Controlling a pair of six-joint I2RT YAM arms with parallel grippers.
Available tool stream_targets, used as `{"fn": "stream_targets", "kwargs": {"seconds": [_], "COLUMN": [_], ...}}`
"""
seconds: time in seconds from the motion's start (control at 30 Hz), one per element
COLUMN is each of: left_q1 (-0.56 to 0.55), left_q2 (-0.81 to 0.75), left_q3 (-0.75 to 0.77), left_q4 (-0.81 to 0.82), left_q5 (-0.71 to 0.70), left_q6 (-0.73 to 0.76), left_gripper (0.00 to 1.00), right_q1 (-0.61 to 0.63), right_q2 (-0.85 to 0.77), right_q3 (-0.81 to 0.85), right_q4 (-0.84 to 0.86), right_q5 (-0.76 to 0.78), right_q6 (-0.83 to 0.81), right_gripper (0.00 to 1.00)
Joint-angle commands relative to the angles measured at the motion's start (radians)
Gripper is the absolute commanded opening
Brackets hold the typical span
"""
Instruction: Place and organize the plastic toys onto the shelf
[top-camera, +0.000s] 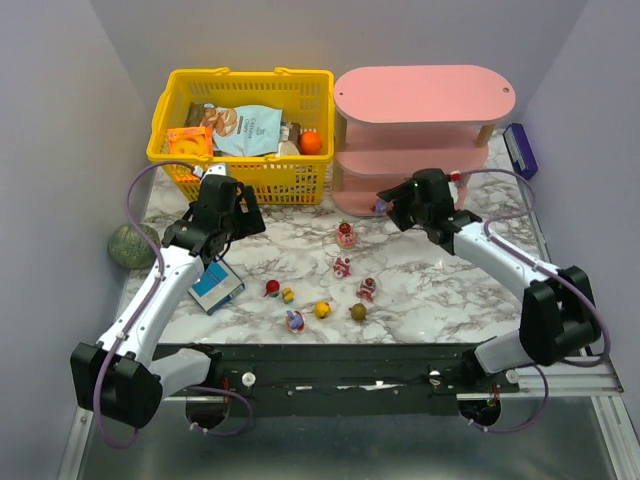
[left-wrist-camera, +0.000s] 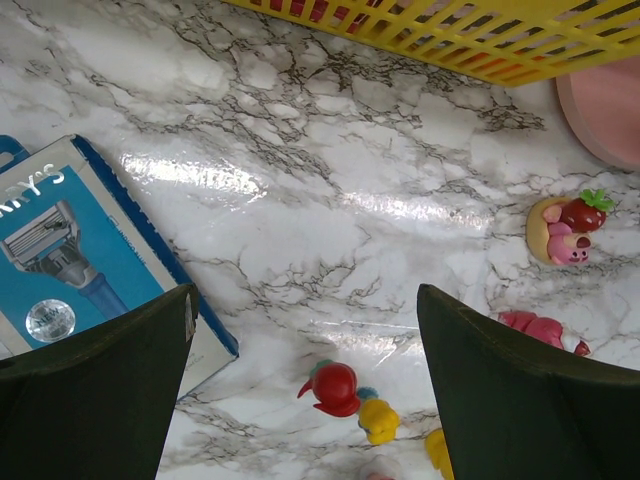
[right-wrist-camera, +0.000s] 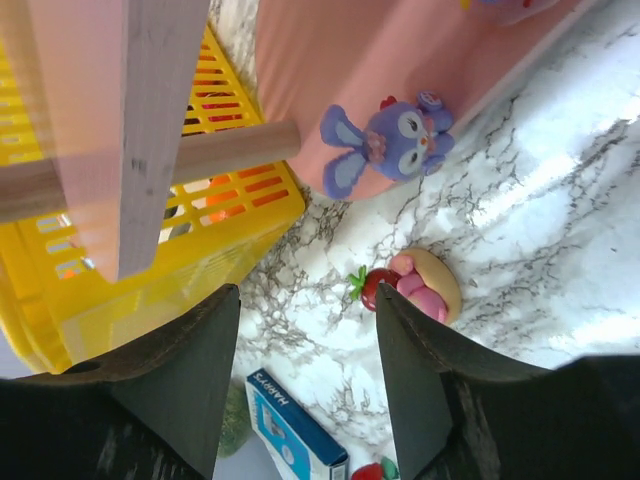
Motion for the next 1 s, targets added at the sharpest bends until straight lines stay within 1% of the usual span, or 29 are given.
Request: {"fn": "stream_targets", "kwargs": {"seconds": [0.0,0.07,0.1,0.17,0.2,0.27,0.3,0.33,0.37,0.63,0.73,0.97], "left_q1": [0.0,0.0,0.0,0.0,0.0,0.0,0.0,-0.002,0.0,0.0,0.0,0.0], "left_q2": [-0.034,-0.037,-0.035,-0.034,-0.032,-0.029,-0.031,-0.026,-0.026,-0.003,0.005,0.025], "left_q3": [-0.012,-0.017,-0.017,-0.017,-0.015,-0.014,-0.014,-0.012,-0.012,-0.003,0.0,0.006], "left_q4": [0.013,0.014,0.014,0.018,0.019,0.021,0.019,0.019,0.022,0.028,0.034,0.039], "left_q5": [0.026,0.032,0.034,0.041,0.043,0.046,0.049,0.05,0.05,0.058,0.061,0.052], "left_q6": [-0.014,-0.017,-0.018,-0.018,-0.02,-0.02,-0.02,-0.018,-0.018,-0.018,-0.015,-0.008], "left_gripper": [0.99,0.99,0.99,0.99,0.99,0.99,0.99,0.99,0.99,0.99,0.99,0.99], "right_q1": [-0.005,-0.005,-0.005,-0.01,-0.011,-0.018,-0.021,-0.024,-0.027,-0.067,-0.074,-0.08], "right_q2": [-0.111,-0.151,-0.157,-0.147,-0.136,-0.085,-0.064,-0.045,-0.027,0.157,0.195,0.265], "right_q3": [-0.101,-0.17,-0.19,-0.244,-0.253,-0.263,-0.256,-0.25,-0.247,-0.164,-0.141,-0.083], "right_q4": [0.043,0.056,0.061,0.086,0.11,0.135,0.135,0.162,0.194,0.276,0.31,0.319], "right_q5": [0.006,0.014,0.015,0.003,-0.01,-0.026,-0.038,-0.044,-0.052,-0.073,-0.081,-0.098], "right_q6": [-0.013,0.009,0.022,0.059,0.073,0.098,0.104,0.11,0.113,0.139,0.139,0.133], "right_gripper": [0.62,0.56,0.47,0.36,0.23,0.15,0.05,0.01,0.01,0.01,0.01,0.01]}}
